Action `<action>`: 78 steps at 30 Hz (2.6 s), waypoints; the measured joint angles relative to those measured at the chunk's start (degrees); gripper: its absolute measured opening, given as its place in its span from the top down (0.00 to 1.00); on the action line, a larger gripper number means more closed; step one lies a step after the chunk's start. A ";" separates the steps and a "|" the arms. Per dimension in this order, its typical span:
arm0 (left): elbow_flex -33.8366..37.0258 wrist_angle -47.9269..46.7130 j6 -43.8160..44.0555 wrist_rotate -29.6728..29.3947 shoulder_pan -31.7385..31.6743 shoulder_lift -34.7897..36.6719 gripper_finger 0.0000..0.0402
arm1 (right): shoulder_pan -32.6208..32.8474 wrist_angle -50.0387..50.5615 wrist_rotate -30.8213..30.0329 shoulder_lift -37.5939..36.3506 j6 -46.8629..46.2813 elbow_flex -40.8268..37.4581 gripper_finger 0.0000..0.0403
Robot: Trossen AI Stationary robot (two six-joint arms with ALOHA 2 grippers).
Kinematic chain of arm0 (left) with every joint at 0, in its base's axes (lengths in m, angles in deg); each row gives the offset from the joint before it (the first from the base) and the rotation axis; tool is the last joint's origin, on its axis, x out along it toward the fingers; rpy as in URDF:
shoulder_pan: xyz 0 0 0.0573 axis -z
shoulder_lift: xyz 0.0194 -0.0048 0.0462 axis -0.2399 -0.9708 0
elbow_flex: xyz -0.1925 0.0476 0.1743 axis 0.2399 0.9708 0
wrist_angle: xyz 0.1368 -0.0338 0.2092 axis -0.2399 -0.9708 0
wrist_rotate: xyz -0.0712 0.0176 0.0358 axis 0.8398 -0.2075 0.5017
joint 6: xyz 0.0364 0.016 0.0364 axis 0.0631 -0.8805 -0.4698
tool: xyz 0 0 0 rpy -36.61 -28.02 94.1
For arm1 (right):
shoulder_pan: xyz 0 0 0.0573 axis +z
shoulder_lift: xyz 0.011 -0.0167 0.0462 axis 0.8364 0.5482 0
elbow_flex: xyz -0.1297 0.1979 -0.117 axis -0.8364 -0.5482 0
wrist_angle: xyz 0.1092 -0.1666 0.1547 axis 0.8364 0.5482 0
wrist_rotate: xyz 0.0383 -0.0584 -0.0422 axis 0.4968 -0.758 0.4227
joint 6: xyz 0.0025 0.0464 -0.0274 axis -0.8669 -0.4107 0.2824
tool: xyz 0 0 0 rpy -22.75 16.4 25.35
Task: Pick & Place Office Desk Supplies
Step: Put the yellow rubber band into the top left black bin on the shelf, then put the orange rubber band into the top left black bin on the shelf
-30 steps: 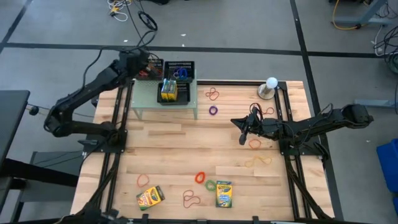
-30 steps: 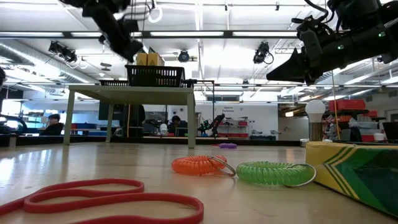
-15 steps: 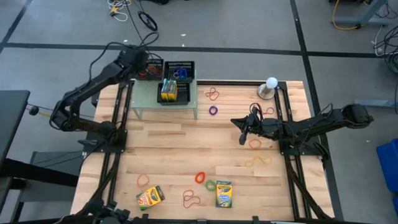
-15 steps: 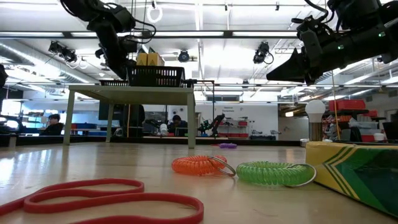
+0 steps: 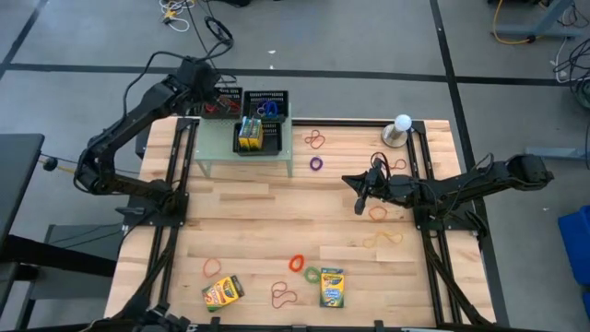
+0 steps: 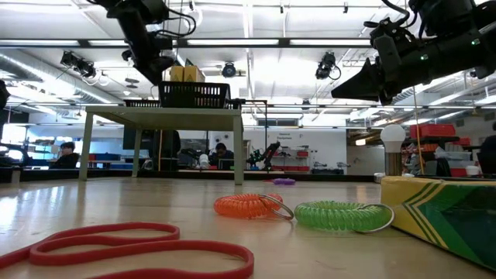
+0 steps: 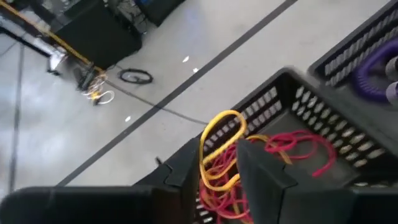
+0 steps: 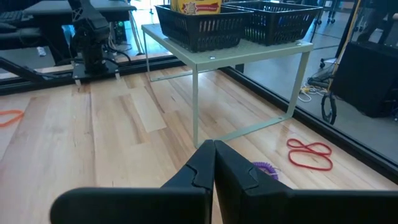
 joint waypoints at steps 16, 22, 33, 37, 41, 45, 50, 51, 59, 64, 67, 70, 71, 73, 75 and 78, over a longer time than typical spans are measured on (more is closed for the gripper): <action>-1.19 -11.39 1.49 4.38 0.03 -0.13 0.67 | -0.01 -1.67 0.02 0.00 0.00 0.00 0.97; -1.19 -11.90 1.91 3.98 2.07 -0.13 0.53 | 0.02 -1.99 0.01 -0.02 -0.28 0.00 0.97; -3.27 -13.51 -5.43 -3.43 5.43 -0.20 0.46 | 0.02 -1.99 0.01 -0.02 -0.28 0.00 0.97; -6.43 -14.00 -0.64 4.58 3.03 -0.42 0.39 | 0.02 -1.99 0.00 -0.02 -0.31 0.00 0.97; -9.88 -13.95 5.03 15.31 -3.29 -0.39 0.36 | 0.02 -1.98 0.01 -0.02 -0.31 0.00 0.97; -10.85 -15.55 6.12 23.26 -6.93 -0.31 0.39 | 0.02 -1.97 0.02 -0.02 -0.31 0.00 0.97; -6.60 -16.25 2.51 29.01 -0.41 2.79 0.57 | 0.02 -1.99 0.02 -0.02 -2.30 0.00 0.97; -4.77 -14.66 1.87 28.67 2.56 3.88 0.63 | 0.02 -2.01 0.00 -0.02 -2.74 0.00 0.97; 14.19 6.87 7.01 26.06 24.38 18.09 0.97 | 0.02 -2.36 0.04 -0.02 -3.12 0.00 0.97; 26.72 20.24 13.73 20.66 35.40 25.38 0.98 | 0.02 -2.38 1.50 -0.02 -6.03 0.00 0.97; 34.35 31.54 15.11 18.04 41.95 26.64 0.98 | 0.02 -2.13 2.03 -0.02 -7.91 0.00 0.97; 41.59 46.12 14.87 15.37 47.81 25.75 0.98 | 0.02 -1.66 2.25 -0.02 -8.03 0.00 0.97; 43.89 51.98 14.65 14.92 49.58 24.57 0.98 | 0.02 -1.13 2.05 -0.02 -8.54 0.00 0.97; 48.00 61.90 14.26 14.13 52.45 21.88 0.98 | 0.02 0.43 0.57 -0.02 -9.48 0.00 0.97; 51.23 71.34 14.24 13.27 55.01 18.41 0.98 | 0.02 4.10 -1.23 -0.02 -10.48 0.60 0.97; 54.46 82.57 14.23 12.76 58.14 12.35 0.98 | 0.02 15.70 -4.56 -0.02 -14.96 3.49 0.97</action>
